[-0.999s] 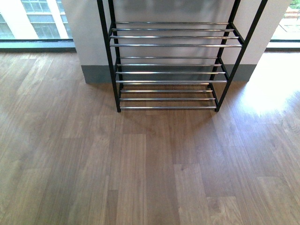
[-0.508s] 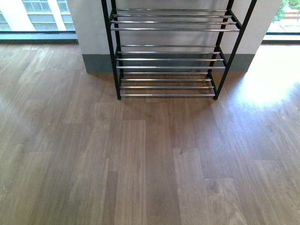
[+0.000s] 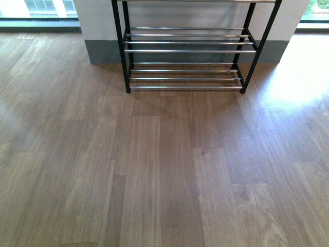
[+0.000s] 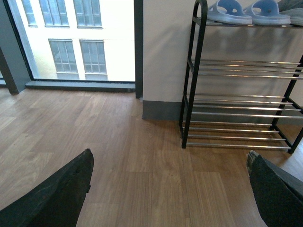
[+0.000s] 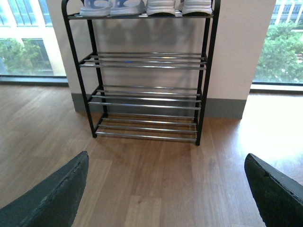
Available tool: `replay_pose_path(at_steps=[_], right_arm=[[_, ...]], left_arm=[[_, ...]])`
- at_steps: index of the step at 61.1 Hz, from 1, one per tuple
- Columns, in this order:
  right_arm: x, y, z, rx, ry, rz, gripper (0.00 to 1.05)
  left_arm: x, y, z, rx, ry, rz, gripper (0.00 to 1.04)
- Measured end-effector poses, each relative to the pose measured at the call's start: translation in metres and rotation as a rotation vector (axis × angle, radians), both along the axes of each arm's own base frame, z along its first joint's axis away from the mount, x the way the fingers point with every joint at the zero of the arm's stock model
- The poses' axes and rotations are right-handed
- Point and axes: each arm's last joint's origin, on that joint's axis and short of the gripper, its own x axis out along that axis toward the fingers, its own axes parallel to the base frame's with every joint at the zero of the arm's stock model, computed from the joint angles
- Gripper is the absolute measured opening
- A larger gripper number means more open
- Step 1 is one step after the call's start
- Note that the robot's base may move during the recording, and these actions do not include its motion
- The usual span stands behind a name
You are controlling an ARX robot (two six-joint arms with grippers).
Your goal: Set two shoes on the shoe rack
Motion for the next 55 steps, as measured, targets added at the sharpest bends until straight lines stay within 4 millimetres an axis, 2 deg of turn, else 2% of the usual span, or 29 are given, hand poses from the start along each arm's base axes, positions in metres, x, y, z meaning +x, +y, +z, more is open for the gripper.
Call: replay_pose_path(at_steps=[55], right_arm=[[0.0,0.0,0.0,0.0,0.0,0.0,0.95]], left_arm=[[0.0,0.0,0.0,0.0,0.0,0.0,0.95]])
